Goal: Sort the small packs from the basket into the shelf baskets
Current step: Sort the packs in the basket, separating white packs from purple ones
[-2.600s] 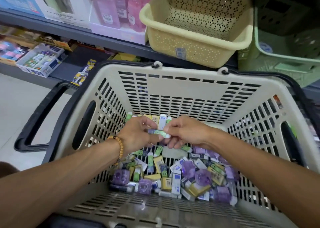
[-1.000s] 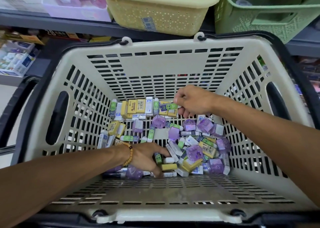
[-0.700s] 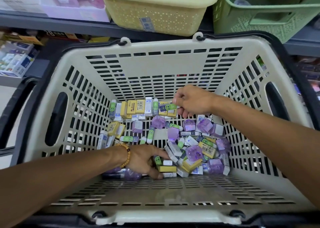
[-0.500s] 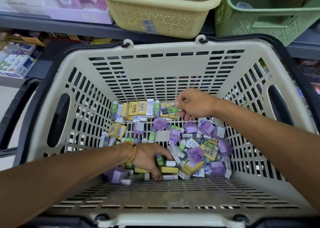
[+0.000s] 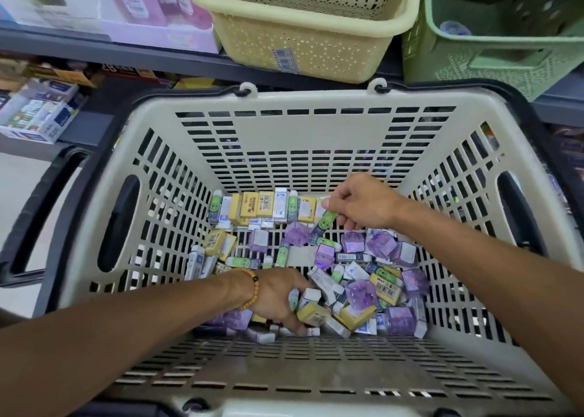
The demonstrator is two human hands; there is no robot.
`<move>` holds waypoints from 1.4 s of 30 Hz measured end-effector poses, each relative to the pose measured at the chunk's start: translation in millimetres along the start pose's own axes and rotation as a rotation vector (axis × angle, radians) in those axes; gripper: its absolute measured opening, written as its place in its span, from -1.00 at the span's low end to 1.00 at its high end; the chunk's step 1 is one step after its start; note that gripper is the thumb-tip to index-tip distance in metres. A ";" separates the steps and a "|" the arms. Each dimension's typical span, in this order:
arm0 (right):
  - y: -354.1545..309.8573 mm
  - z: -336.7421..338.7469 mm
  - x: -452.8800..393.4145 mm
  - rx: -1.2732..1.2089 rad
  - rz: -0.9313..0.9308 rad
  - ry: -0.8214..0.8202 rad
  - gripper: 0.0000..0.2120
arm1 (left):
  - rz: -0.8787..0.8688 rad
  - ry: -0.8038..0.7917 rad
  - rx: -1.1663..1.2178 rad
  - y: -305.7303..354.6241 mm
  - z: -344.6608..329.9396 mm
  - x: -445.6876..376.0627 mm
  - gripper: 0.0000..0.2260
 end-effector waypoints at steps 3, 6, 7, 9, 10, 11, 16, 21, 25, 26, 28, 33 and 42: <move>0.9 0.0 -0.1 0.009 -0.001 0.009 -0.73 | -0.025 0.030 -0.055 4.2 2.2 0.5 -0.34; -0.2 2.8 -0.8 0.029 0.011 0.030 -0.73 | -0.042 0.047 -0.113 9.7 5.3 2.3 -0.39; -0.5 3.9 -1.1 0.033 0.013 0.037 -0.73 | -0.048 0.047 -0.131 11.1 5.7 3.0 -0.41; -0.8 5.7 -1.0 0.032 0.009 0.045 -0.72 | -0.052 0.040 -0.175 11.7 5.8 3.5 -0.41; -0.7 6.3 -0.9 0.031 0.007 0.046 -0.72 | -0.048 0.032 -0.194 10.8 5.5 2.6 -0.37; -0.4 6.7 -1.0 0.027 0.004 0.047 -0.72 | -0.038 0.018 -0.208 9.1 4.7 1.7 -0.32; 5.3 9.4 -3.5 -0.082 -0.019 0.089 -0.73 | -0.025 -0.030 -0.199 5.8 4.5 1.5 -0.25; 16.6 15.3 -8.9 -0.109 -0.055 0.173 -0.69 | -0.010 -0.075 -0.058 5.4 5.1 9.1 -0.29; 21.2 10.0 -26.3 -0.068 -0.059 0.231 -0.58 | -0.068 -0.085 0.101 10.9 10.1 14.7 -0.62; 20.8 5.5 -32.7 -0.063 -0.056 0.226 -0.57 | -0.070 -0.085 0.136 10.1 11.9 16.5 -0.66; 20.4 -6.2 -44.1 -0.079 -0.065 0.196 -0.58 | -0.060 -0.084 0.203 6.7 16.6 19.1 -0.70; 17.8 -35.7 -57.0 -0.400 -0.096 0.077 -0.84 | -0.118 -0.075 0.433 6.7 35.2 31.8 -0.71; -17.1 -27.4 -19.2 -0.437 -0.012 -0.173 -0.48 | -0.152 -0.014 0.805 -5.4 64.1 60.6 -0.74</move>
Point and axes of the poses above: each hand's wrist, its own x-axis away from the middle knuckle, its own z-axis out of the back of the hand, y = z × x, the point moved 10 cm from there along -x, towards the middle knuckle, and after that the axes turned 7 degrees about z, right-handed, at the moved point
